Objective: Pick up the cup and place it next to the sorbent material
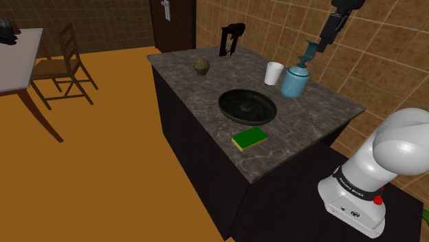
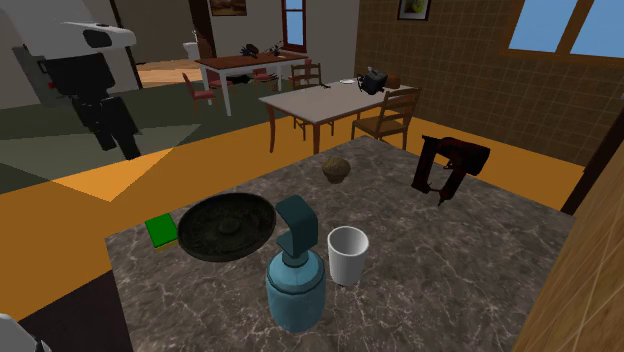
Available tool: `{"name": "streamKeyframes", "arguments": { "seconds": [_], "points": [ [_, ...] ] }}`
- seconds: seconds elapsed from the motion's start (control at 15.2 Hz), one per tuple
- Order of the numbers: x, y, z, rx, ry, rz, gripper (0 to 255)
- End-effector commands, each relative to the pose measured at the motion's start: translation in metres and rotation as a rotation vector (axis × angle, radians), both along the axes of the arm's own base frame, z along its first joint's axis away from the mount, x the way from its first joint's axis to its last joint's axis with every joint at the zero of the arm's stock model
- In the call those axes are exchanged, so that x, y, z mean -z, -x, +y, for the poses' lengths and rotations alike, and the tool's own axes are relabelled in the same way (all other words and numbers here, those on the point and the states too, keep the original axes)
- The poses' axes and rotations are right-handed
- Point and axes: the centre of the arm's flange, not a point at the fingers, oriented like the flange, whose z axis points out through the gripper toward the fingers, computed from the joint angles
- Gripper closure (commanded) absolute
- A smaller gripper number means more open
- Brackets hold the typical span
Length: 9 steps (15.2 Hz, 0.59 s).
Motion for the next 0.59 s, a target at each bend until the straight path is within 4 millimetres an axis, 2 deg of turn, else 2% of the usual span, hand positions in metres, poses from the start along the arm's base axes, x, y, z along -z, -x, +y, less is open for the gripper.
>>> {"name": "streamKeyframes", "arguments": {
  "seconds": [0.0,0.53],
  "points": [
    [0.0,0.0,0.0,0.0,0.0,0.0,0],
    [0.051,-0.07,-0.063,-0.009,0.001,0.017,0]
  ]
}}
